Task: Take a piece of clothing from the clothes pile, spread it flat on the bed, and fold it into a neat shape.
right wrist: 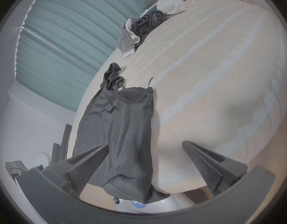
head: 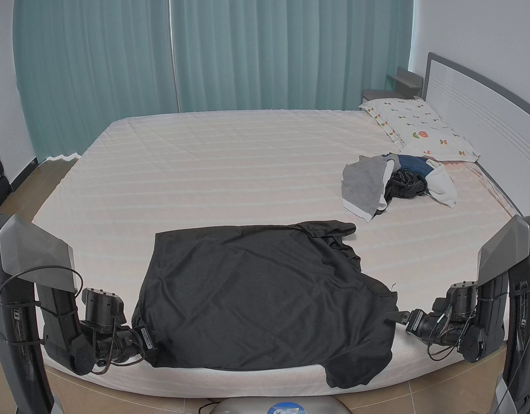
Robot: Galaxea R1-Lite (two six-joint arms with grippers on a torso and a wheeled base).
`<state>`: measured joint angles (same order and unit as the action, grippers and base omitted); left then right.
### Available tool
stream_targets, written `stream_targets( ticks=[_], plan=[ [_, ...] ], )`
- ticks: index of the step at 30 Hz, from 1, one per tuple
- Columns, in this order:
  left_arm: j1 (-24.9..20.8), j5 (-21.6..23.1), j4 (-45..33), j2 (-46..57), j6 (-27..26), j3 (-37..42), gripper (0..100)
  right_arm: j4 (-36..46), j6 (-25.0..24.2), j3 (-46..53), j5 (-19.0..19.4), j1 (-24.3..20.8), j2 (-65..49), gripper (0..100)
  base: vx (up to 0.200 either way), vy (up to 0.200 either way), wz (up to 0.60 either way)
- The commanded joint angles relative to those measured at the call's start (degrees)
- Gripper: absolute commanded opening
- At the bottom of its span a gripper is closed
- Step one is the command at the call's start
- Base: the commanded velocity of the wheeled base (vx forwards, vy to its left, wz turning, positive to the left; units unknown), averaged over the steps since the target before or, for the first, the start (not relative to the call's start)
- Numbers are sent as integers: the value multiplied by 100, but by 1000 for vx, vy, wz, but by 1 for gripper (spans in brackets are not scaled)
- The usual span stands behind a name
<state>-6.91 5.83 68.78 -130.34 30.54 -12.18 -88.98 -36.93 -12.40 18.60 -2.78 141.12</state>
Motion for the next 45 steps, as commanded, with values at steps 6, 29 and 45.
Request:
stream_targets(
  ticks=[6, 29, 45],
  plan=[
    [568, -47, 241, 9, -646, 506, 0, -58, -8, 1, 3, -3, 3, 100, 0, 0, 0],
    [1157, -38, 338, -299, -953, 1112, 0, -58, 652, 888, 205, -267, -243, 100, 0, 0, 0],
    [1834, 129, 760, -255, -1349, 1165, 0, -67, 1082, 739, -50, -838, 3, 100, 0, 0, 0]
  ],
)
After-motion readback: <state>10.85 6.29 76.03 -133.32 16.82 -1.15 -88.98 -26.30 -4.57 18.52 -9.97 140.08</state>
